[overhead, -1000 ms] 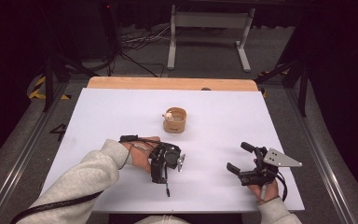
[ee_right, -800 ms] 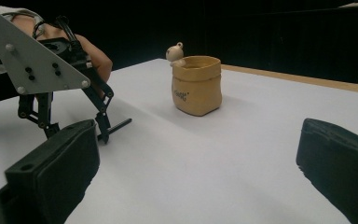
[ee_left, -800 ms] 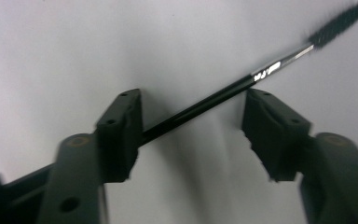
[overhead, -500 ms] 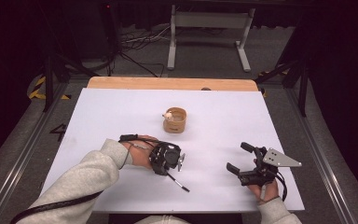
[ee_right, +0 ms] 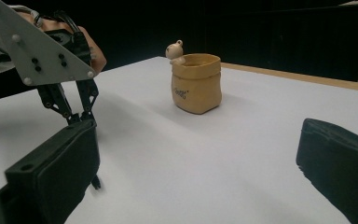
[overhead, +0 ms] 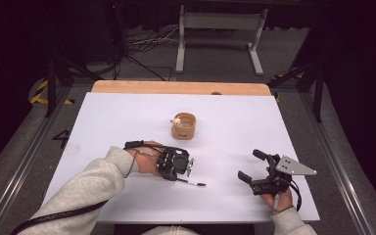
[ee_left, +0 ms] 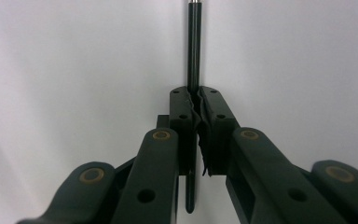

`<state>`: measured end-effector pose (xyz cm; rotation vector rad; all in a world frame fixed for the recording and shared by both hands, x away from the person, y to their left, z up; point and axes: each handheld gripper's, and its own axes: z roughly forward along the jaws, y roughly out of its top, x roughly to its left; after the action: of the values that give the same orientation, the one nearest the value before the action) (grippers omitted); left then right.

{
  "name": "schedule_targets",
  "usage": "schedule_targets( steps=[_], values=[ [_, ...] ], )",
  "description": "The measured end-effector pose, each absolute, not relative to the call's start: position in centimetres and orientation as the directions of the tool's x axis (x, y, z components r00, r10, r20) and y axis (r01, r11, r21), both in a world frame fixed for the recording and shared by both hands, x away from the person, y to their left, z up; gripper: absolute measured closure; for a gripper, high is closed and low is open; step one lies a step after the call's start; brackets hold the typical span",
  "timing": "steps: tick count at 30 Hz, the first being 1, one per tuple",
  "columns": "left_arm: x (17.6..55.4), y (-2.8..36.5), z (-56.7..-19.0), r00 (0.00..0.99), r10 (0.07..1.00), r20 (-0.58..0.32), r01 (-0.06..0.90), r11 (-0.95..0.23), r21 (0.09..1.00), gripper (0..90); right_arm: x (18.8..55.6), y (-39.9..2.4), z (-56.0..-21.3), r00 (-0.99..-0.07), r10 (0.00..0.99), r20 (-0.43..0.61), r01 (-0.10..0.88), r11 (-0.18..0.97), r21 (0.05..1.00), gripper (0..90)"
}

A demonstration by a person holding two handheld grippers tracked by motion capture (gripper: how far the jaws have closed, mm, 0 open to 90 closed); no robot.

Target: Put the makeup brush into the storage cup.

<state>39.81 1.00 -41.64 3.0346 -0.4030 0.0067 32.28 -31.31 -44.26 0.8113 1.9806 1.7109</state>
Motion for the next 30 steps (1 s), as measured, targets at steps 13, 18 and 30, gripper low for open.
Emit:
schedule_targets(
  steps=[13, 18, 30],
  values=[
    [40.9, 2.9, -38.7, 0.989, -0.142, 0.036, -0.146, -0.949, 0.28, 85.1, 32.2, -31.2, -44.3, -0.753, 0.654, 0.073, 0.169, 0.084, 0.982, 0.0],
    [41.3, 3.8, -37.7, 0.995, -0.089, 0.054, -0.103, -0.92, 0.378, 85.1, 32.2, -31.2, -44.2, -0.753, 0.654, 0.074, 0.169, 0.084, 0.982, 0.0],
    [41.6, 5.7, -36.0, 0.998, 0.004, 0.065, -0.033, -0.831, 0.556, 85.1, 32.3, -31.1, -44.3, -0.754, 0.653, 0.074, 0.172, 0.087, 0.981, 0.0]
  ],
)
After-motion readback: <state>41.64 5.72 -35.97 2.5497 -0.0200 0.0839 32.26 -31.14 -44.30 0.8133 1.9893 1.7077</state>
